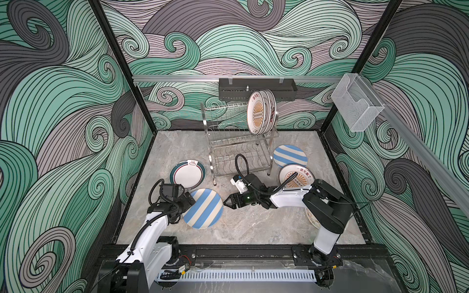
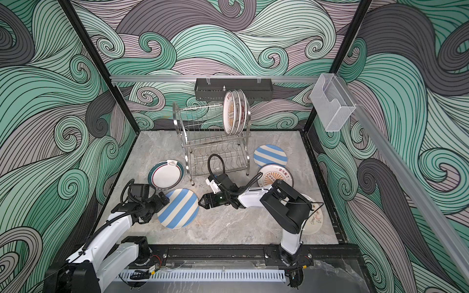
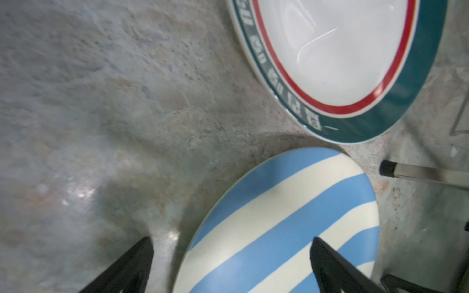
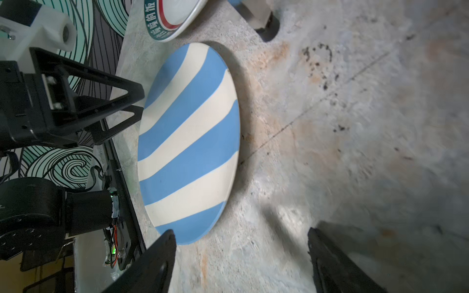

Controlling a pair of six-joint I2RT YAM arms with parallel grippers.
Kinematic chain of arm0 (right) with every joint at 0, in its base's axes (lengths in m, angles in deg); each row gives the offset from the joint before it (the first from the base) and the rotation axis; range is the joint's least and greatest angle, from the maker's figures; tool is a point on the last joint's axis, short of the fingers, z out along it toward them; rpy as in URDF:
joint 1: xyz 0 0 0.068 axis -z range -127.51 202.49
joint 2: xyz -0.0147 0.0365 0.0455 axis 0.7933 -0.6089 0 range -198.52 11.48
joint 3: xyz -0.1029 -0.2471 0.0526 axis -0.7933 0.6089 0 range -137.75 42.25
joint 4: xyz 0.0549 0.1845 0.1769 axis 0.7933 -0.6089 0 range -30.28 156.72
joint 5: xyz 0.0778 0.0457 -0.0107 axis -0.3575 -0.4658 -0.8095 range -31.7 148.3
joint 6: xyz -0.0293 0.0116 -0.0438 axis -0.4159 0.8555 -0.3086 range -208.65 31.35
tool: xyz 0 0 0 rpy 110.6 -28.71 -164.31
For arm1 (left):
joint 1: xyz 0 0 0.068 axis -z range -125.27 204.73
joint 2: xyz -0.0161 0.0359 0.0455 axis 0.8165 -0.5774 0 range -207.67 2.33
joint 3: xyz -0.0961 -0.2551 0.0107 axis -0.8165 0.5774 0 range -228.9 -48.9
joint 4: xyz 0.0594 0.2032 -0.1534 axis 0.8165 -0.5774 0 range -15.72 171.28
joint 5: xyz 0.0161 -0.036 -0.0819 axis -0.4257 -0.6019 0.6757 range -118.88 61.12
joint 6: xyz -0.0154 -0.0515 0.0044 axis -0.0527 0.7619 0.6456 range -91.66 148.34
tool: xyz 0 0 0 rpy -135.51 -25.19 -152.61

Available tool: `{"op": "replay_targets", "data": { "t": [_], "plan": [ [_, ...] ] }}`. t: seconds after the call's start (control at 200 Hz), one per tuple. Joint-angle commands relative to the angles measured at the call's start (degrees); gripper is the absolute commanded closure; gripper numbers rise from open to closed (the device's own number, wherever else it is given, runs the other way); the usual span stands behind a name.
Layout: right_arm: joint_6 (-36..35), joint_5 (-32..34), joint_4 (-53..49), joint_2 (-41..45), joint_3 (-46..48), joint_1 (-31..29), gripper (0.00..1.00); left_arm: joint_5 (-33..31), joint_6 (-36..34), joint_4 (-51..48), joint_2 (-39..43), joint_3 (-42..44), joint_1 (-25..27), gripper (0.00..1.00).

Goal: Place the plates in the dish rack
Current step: 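Move the right gripper to the striped plate's edge while the left gripper holds it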

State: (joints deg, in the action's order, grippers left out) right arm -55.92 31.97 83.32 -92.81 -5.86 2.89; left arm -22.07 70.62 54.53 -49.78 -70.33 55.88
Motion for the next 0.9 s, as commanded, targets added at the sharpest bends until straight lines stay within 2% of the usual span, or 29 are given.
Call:
{"op": "replay_targets", "data": {
  "t": [0.0, 0.08, 0.48, 0.896],
  "plan": [
    [1.06, -2.98, 1.77, -3.01, -1.96, -0.84, 0.18, 6.69, 0.30, 4.05, -0.33, 1.21, -0.36, 0.01],
    [1.34, -3.96, 2.12, -4.46, -2.50, -1.17, 0.19, 9.79, 1.58, 7.00, 0.04, 2.98, -0.28, 0.01],
    [3.44, -4.63, 3.16, -9.18, -3.67, -1.07, 0.20, 13.78, 1.31, 9.87, 2.64, 5.92, -0.27, 0.01],
    [4.88, -6.74, 4.83, -9.97, -5.08, -1.14, 0.39, 17.89, -1.14, 15.05, 1.34, 6.69, 0.82, 0.01]
  ]
}}
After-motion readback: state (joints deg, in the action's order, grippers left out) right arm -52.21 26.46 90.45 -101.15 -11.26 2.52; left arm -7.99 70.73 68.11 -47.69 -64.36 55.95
